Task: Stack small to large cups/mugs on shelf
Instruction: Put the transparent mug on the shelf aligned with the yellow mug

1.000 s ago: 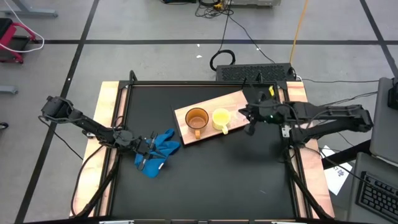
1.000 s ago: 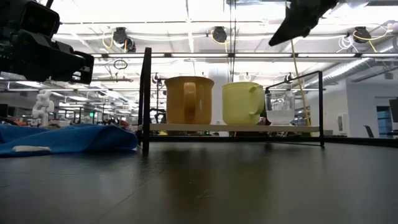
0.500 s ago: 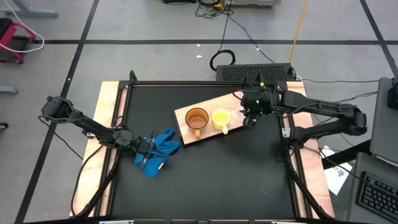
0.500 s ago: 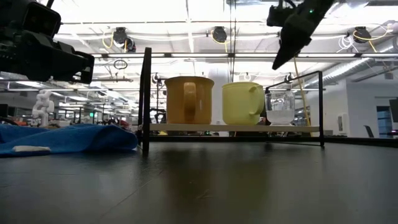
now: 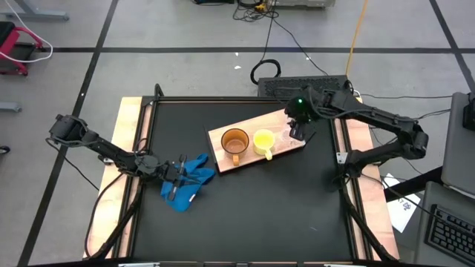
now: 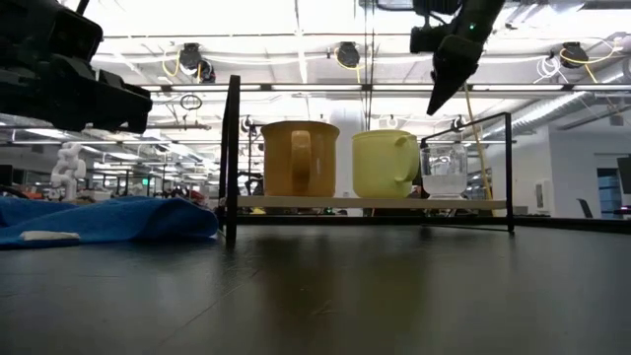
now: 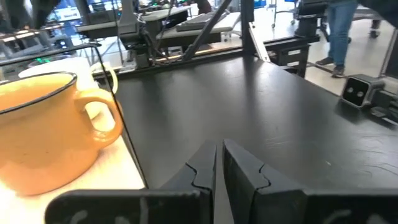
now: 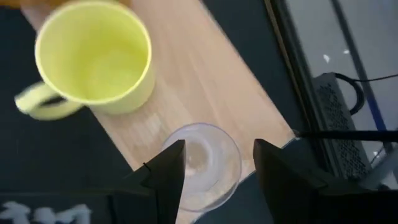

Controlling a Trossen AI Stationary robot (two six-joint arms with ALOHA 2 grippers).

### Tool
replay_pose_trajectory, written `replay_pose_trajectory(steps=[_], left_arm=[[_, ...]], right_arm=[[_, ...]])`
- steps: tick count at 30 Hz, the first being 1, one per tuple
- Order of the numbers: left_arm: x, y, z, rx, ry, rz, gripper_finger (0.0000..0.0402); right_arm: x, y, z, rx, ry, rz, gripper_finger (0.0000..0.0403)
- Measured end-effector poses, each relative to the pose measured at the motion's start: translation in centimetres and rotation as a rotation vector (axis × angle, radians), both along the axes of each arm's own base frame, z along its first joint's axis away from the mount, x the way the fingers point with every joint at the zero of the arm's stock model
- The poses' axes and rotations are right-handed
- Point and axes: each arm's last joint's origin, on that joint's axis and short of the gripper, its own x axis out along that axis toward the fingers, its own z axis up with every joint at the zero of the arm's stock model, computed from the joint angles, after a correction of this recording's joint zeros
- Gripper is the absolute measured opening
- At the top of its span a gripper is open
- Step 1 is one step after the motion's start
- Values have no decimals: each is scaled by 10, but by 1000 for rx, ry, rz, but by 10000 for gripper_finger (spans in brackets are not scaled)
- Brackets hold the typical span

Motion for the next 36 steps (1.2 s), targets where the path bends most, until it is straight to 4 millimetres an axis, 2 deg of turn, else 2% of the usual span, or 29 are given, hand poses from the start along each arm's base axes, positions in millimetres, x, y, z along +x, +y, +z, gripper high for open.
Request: replay_pose_trajectory(steps=[9, 19, 26, 36], left_arm=[[0, 0, 0, 13, -3, 6, 31], [0, 0, -1, 55, -6, -1, 31], [0, 0, -1, 63, -8, 1, 31], [0, 0, -1, 53, -7, 3, 31]], right_arm=[[7, -8, -13, -66, 114, 188, 183], [2, -15, -19, -65, 196, 243, 183], [1, -27, -23, -21, 171, 264, 183], [19, -40, -47, -6, 225, 330, 183]])
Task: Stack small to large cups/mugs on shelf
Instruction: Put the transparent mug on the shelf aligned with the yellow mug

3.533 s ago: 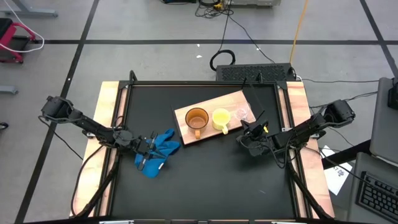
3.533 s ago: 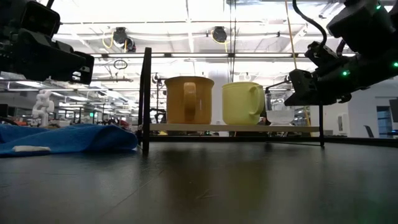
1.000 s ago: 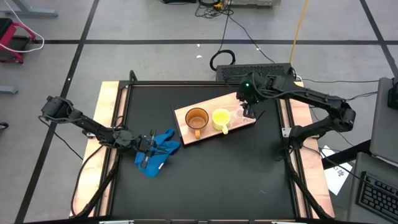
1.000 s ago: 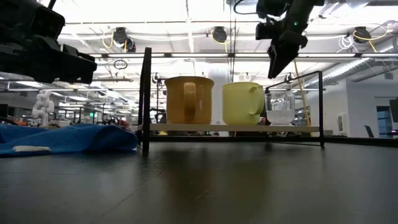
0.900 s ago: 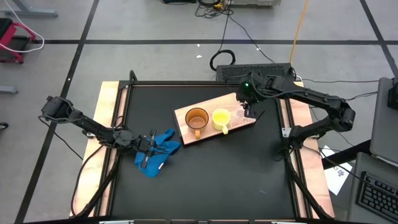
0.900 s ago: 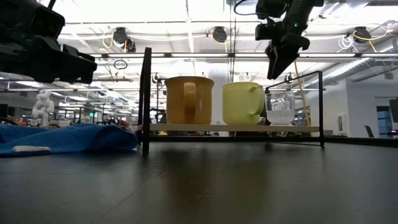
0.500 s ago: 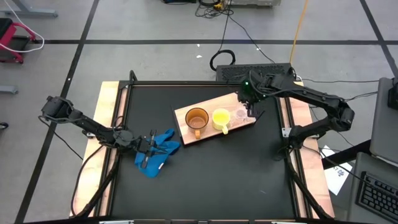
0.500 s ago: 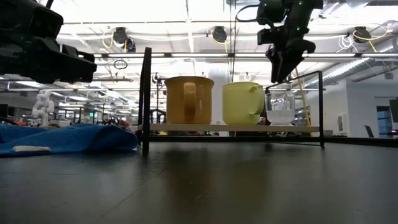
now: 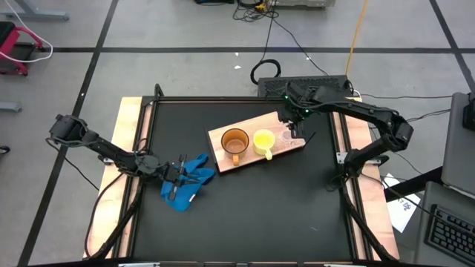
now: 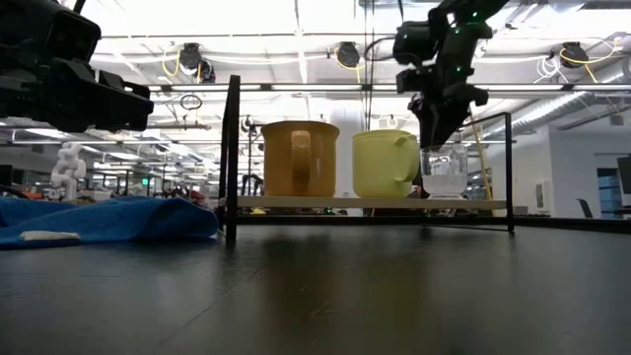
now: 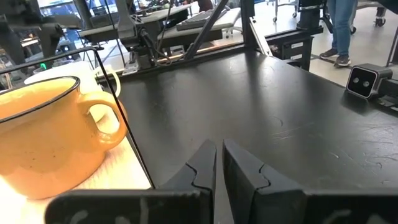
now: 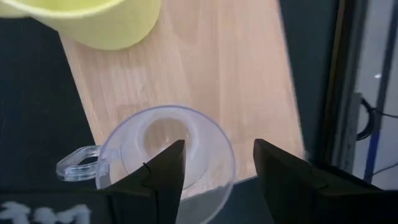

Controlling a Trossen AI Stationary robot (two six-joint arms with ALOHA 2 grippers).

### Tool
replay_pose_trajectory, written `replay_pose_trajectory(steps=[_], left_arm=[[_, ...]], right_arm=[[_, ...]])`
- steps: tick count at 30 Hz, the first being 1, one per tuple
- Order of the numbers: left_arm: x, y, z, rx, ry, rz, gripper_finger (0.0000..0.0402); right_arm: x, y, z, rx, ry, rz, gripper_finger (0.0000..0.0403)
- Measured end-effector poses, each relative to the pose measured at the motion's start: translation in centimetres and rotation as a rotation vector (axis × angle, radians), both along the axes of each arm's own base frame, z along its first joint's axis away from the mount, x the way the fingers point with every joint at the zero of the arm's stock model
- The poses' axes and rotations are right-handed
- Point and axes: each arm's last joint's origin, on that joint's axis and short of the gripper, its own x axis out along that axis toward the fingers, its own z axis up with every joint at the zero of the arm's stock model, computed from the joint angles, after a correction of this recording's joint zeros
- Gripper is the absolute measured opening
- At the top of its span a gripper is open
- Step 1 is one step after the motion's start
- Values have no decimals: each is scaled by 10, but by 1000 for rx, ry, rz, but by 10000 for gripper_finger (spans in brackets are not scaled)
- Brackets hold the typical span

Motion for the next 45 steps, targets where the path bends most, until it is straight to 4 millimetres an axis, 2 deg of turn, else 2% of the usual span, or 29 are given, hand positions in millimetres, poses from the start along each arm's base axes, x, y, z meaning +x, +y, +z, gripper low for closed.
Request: replay_pose_trajectory(steps=[6, 16, 34, 40, 45], left_arm=[[0, 0, 0, 2, 0, 0, 31], [0, 0, -1, 5, 8, 1, 31], [0, 0, -1, 6, 13, 1, 31], [0, 0, -1, 3, 14, 2, 31], [0, 0, -1, -1, 15, 2, 31]], right_arm=[[3, -4, -10, 26, 41, -4, 183], [1, -9, -11, 26, 42, -21, 177], [5, -12, -19, 28, 60, 29, 9], [6, -12, -18, 15, 57, 41, 3], [10, -8, -18, -9, 65, 122, 2]])
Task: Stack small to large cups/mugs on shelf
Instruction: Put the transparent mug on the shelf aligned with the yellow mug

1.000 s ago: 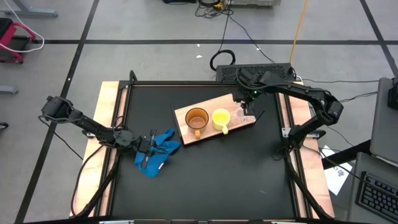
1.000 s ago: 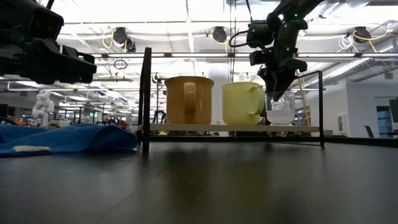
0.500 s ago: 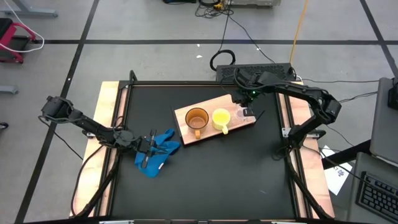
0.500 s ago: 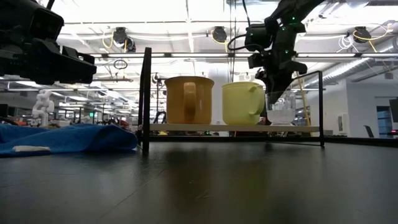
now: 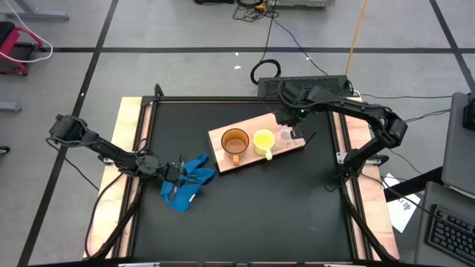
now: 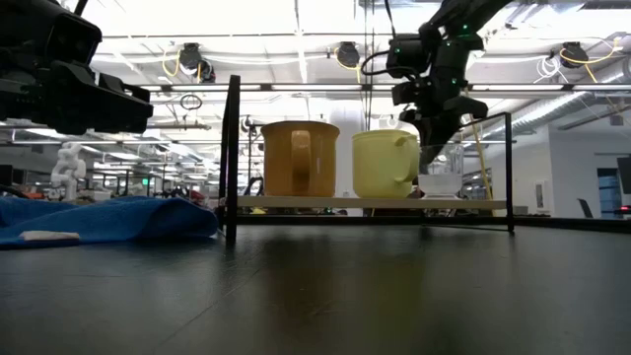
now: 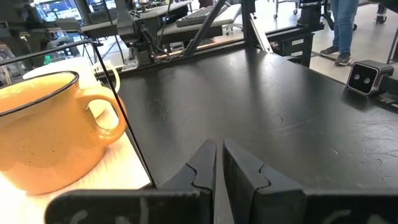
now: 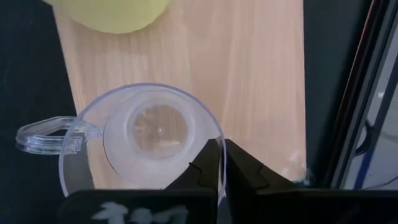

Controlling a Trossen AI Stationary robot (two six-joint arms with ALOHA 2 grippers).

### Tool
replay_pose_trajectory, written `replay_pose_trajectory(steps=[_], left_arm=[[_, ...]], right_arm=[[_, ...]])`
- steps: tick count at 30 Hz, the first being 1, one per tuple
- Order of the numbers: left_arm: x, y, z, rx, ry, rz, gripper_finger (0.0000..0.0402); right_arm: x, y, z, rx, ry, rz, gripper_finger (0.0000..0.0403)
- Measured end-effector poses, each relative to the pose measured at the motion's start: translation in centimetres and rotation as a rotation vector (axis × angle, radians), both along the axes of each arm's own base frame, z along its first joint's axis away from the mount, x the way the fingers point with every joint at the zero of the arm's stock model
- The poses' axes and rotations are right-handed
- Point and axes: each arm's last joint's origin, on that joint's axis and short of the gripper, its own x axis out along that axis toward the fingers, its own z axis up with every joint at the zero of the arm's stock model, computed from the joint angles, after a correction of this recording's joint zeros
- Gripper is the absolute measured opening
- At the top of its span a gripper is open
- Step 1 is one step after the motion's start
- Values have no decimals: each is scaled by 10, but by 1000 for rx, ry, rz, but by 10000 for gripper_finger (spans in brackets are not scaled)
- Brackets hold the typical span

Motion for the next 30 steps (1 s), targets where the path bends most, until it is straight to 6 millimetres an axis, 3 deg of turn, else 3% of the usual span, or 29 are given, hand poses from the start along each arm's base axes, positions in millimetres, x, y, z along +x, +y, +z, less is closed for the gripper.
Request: replay_pose_trajectory(steps=[13, 30], left_arm=[[0, 0, 0, -7, 2, 1, 31], [0, 0, -1, -4, 9, 0, 31]], right_arm=[[7, 12, 0, -4, -2, 204, 1], [11, 18, 0, -8, -14, 294, 0]])
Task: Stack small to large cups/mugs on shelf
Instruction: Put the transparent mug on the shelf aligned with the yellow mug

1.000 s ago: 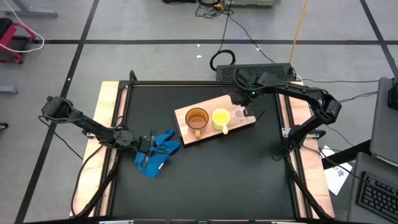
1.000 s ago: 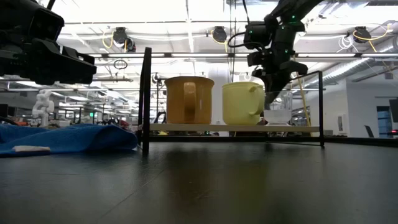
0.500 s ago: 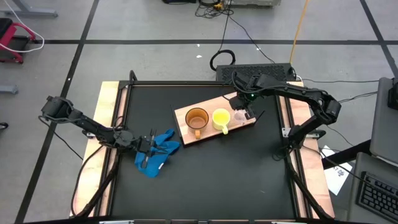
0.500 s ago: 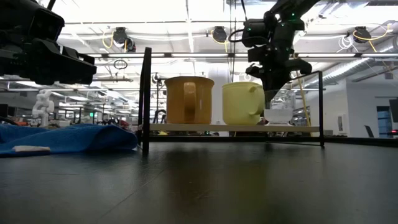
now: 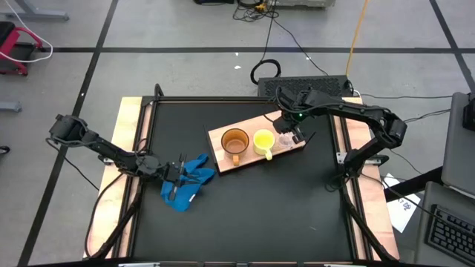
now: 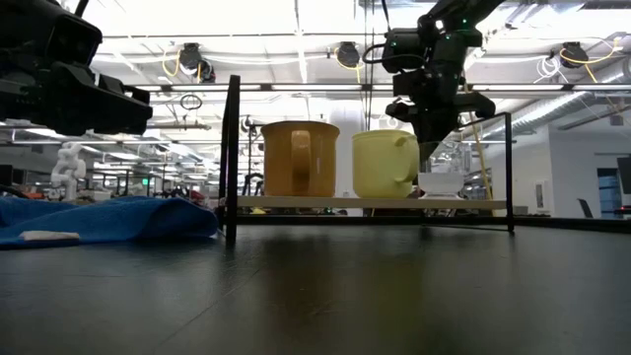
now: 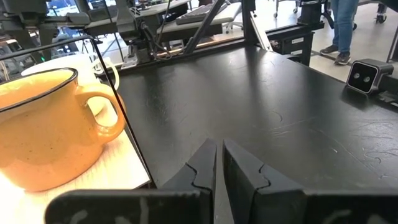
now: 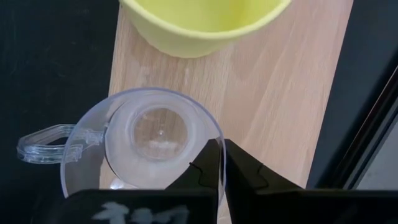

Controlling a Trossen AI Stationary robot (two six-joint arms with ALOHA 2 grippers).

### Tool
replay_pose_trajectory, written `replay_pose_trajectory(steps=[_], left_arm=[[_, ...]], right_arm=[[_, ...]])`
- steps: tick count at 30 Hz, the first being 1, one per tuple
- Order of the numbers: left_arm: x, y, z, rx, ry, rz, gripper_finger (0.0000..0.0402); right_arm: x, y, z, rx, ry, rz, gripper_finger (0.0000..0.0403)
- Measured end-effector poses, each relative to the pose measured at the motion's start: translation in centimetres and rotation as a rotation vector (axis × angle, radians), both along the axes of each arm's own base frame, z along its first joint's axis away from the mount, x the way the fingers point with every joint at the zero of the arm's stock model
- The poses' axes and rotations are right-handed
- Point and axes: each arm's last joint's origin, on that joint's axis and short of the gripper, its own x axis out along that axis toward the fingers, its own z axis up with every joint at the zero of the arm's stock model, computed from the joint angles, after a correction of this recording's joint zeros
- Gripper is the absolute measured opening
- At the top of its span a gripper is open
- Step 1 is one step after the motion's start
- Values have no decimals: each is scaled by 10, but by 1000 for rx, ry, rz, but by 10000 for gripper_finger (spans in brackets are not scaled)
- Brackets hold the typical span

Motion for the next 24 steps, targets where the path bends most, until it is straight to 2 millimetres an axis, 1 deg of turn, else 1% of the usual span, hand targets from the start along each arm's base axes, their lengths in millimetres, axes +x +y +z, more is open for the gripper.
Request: replay_pose_trajectory(steps=[10, 24], left_arm=[[0, 0, 0, 1, 3, 0, 31], [0, 0, -1, -8, 11, 2, 31]], right_arm=[[4, 4, 0, -24, -16, 56, 0], [6, 3, 1, -50, -32, 107, 0]])
